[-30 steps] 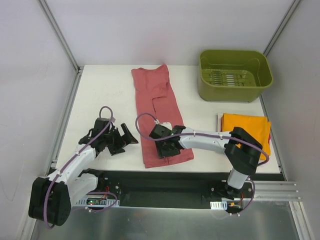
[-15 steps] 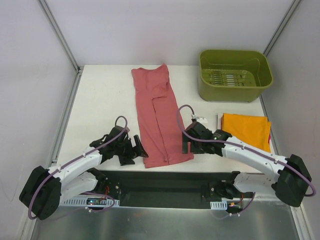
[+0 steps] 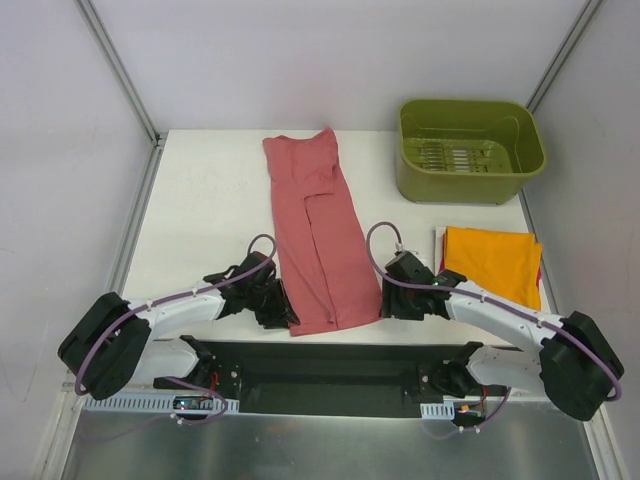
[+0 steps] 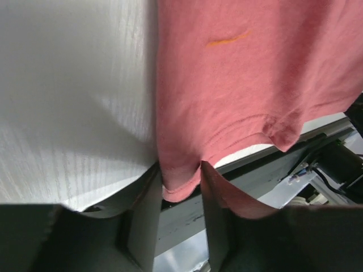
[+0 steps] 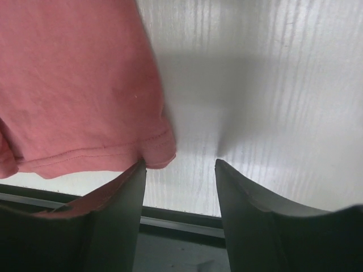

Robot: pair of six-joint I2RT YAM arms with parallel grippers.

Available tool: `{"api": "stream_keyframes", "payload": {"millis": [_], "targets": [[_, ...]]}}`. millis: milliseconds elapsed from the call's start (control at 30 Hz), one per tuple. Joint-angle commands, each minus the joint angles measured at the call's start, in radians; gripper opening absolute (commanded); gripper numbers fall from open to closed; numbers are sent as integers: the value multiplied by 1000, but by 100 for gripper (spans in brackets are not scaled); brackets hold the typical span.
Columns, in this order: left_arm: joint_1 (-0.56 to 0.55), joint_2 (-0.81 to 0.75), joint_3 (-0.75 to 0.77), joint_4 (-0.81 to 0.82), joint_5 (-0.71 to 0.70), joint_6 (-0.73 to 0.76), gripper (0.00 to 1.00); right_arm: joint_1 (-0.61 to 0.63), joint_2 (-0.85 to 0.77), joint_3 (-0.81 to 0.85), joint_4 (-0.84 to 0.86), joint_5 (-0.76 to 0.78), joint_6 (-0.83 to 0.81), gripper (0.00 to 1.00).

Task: Fold and stack the t-shirts
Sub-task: Grab the bottom of the folded rectangular tshirt with both arms

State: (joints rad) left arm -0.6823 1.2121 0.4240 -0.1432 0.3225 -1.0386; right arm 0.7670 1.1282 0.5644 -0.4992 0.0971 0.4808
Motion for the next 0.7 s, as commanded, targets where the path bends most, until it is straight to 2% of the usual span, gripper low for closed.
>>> {"api": "stream_keyframes", "payload": {"millis": [0,67,167,267,367,400,433,533,667], "targets": [[-16,50,5,-32,-68,5,30,-6,56,-3,114,-65,-16,53],[-22,56,10,-33,-69,3,25,-6,96,5,139,-80,-24,43],[-26,53,12,-32,-76,-1,22,-3,131,8,172,-148,-34,31],[-33,43,10,-33,-76,-5,2,21,125,6,176,-174,-47,18],[-43,30,4,-42,-50,18,0,83,93,6,154,-180,-47,10],[-48,26,-4,-55,-28,18,0,112,87,6,137,-186,-33,5],[-54,15,-11,-80,-19,15,0,179,73,0,134,-192,4,1],[-89,-61,-57,-152,-13,-24,0,302,44,-9,71,-156,91,1],[-99,-300,-93,-269,-11,-43,0,419,-11,5,-15,-105,153,1]]}}
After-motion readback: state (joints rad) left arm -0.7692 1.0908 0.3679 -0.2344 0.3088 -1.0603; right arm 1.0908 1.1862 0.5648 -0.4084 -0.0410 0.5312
